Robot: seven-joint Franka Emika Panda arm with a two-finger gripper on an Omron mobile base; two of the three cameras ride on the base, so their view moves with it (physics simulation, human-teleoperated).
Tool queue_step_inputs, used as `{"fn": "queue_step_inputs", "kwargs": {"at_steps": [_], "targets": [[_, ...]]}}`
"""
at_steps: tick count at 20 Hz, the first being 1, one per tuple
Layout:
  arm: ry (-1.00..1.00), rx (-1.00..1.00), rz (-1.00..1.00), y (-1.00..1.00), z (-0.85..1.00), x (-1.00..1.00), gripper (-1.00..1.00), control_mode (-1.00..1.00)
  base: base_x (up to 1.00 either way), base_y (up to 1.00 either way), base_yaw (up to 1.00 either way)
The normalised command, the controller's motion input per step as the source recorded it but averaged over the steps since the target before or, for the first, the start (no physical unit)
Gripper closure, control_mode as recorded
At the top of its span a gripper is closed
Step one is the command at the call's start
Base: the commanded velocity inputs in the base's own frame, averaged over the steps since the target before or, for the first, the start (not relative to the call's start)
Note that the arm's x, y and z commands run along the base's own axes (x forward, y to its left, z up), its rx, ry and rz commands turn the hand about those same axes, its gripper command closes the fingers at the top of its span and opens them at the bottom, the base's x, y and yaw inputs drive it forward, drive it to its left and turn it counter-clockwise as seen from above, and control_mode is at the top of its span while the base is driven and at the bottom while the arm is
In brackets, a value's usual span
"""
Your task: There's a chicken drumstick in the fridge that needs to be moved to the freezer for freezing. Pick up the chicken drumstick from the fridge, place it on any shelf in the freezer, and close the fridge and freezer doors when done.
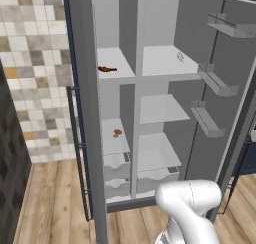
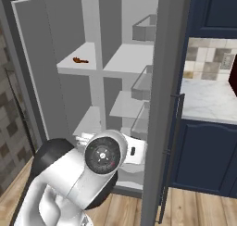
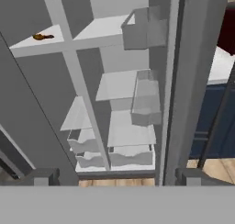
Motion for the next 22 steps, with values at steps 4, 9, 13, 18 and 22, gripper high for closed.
{"fn": "queue_step_inputs", "kwargs": {"at_steps": [4, 9, 13, 18, 22], "targets": [[-0.07, 0.0, 0.07, -0.47, -0.29, 0.37, -1.0, -1.0, 0.0, 0.0, 0.0], [-0.04, 0.0, 0.08, -0.54, -0.24, 0.18, -1.0, -1.0, 0.0, 0.0, 0.0], [-0.06, 0.0, 0.05, -0.74, -0.17, 0.0, -1.0, -1.0, 0.0, 0.0, 0.0], [-0.07, 0.0, 0.05, -0.67, -0.25, 0.16, -1.0, -1.0, 0.0, 0.0, 0.0], [-0.08, 0.0, 0.08, -0.58, -0.27, 0.3, -1.0, -1.0, 0.0, 0.0, 0.0]]}}
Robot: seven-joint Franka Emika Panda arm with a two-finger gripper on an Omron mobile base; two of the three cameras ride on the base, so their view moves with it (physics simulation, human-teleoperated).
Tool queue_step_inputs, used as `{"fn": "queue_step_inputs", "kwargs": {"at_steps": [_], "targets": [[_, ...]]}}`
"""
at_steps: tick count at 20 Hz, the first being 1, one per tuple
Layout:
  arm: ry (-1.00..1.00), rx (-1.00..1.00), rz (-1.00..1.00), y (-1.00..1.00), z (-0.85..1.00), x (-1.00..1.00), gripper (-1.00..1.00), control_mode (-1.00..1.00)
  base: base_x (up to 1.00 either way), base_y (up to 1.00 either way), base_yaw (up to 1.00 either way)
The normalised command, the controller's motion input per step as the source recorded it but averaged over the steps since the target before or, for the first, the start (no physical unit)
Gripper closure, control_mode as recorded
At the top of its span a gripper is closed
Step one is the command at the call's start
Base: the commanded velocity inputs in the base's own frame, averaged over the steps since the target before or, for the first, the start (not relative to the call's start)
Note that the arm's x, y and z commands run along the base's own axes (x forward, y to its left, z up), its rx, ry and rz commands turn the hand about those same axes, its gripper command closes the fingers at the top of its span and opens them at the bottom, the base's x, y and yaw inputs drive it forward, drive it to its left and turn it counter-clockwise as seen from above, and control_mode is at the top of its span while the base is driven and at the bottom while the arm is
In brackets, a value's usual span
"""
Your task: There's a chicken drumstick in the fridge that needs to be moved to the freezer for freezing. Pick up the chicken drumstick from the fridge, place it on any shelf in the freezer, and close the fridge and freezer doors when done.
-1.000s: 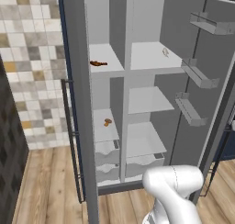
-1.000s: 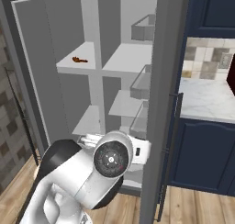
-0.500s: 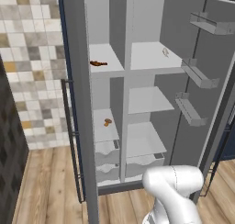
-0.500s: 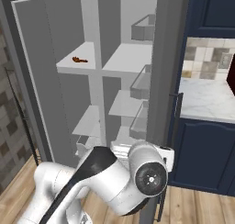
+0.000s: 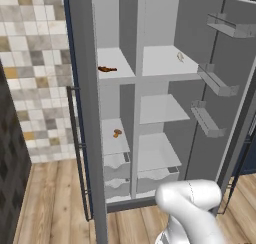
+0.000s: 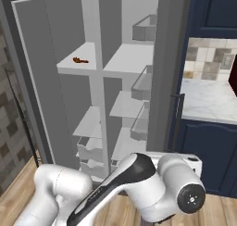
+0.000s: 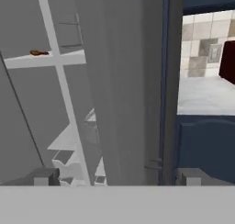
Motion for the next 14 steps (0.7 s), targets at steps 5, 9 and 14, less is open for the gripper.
{"fn": "queue_step_inputs", "kwargs": {"at_steps": [5, 9, 14], "targets": [[-0.11, 0.01, 0.14, -0.55, -0.28, 0.38, -1.0, -1.0, 0.0, 0.0, 0.0], [-0.07, 0.0, 0.18, -0.4, -0.26, 0.47, -1.0, -1.0, 0.0, 0.0, 0.0], [0.0, 0.0, 0.19, -0.14, -0.38, 0.63, -1.0, -1.0, 0.0, 0.0, 0.0]]}}
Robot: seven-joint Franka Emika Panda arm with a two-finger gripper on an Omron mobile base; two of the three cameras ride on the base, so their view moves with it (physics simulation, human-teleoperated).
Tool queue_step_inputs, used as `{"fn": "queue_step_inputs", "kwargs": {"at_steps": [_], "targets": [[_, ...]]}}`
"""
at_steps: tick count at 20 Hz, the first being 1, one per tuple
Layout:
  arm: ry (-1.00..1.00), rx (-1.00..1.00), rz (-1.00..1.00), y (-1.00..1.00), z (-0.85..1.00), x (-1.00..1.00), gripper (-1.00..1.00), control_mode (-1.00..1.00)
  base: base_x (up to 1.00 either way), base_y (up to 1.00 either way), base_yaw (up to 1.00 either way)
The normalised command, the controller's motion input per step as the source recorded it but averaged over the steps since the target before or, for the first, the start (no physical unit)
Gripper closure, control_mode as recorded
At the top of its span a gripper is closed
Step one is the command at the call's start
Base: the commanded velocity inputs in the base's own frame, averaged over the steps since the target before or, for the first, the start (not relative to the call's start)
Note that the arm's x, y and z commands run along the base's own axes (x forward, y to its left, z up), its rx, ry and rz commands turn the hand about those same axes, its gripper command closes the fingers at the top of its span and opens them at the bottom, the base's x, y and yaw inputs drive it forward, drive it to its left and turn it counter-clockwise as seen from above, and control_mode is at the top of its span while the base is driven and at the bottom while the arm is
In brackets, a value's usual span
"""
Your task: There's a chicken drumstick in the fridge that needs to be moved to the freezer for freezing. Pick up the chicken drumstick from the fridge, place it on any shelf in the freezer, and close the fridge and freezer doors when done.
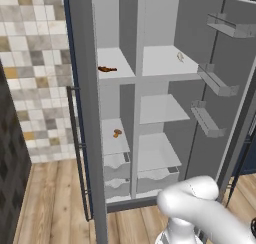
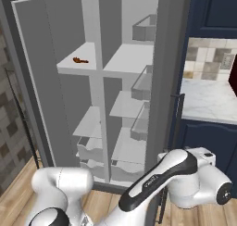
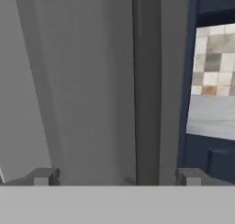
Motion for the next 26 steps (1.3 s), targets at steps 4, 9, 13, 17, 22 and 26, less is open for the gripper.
{"fn": "queue_step_inputs", "kwargs": {"at_steps": [4, 9, 13, 17, 22, 26], "targets": [[0.0, 0.03, 0.24, -0.06, -0.35, 0.56, -1.0, -1.0, 0.0, 0.0, 0.0], [-0.01, 0.13, 0.26, -0.35, -0.18, 0.15, -1.0, -1.0, 0.0, 0.0, 0.0], [-0.07, 0.03, 0.19, -0.41, -0.2, 0.16, -1.0, -1.0, 0.0, 0.0, 0.0], [-0.1, 0.0, 0.08, -0.11, -0.28, 0.19, -1.0, -1.0, 0.0, 0.0, 0.0], [-0.11, 0.0, 0.0, 0.0, -0.44, 0.33, -1.0, -1.0, 0.0, 0.0, 0.0], [-0.01, 0.01, 0.0, 0.0, -0.47, 0.53, -1.0, -1.0, 0.0, 0.0, 0.0]]}}
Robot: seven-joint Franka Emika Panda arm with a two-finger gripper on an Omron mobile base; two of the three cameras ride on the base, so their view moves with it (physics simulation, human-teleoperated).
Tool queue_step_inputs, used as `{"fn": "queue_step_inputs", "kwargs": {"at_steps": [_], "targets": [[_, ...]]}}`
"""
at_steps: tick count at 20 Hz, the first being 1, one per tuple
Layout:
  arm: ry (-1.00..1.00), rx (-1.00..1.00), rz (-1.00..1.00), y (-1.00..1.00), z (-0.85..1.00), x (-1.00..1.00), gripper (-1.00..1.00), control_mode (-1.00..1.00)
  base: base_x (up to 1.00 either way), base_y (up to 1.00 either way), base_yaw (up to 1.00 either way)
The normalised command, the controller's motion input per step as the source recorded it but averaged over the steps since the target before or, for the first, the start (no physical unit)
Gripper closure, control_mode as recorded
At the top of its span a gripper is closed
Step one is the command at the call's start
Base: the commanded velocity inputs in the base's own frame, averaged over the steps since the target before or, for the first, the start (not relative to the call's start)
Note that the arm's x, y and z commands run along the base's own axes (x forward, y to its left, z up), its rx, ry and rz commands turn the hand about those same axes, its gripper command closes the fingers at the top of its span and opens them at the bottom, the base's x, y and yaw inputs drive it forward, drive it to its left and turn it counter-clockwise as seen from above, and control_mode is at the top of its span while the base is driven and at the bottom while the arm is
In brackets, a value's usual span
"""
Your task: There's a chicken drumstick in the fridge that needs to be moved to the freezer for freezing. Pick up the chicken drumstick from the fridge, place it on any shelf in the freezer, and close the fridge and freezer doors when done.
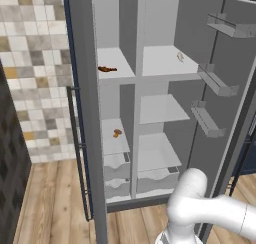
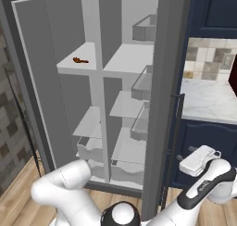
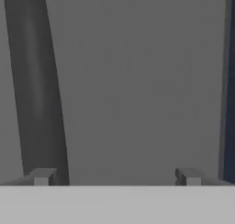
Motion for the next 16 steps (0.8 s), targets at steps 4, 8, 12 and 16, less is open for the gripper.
{"fn": "queue_step_inputs", "kwargs": {"at_steps": [4, 8, 12, 16], "targets": [[0.0, 0.02, 0.0, 0.0, -0.35, 0.53, -1.0, -1.0, 0.0, 0.0, 0.0], [0.0, 0.03, 0.14, 0.2, -0.28, 0.04, -1.0, -1.0, 0.0, 0.0, 0.0], [-0.03, 0.0, 0.17, 0.54, -0.24, 0.11, -1.0, -1.0, 0.0, 0.0, 0.0], [-0.01, 0.0, 0.12, 0.61, -0.06, 0.18, -1.0, -1.0, 0.0, 0.0, 0.0]]}}
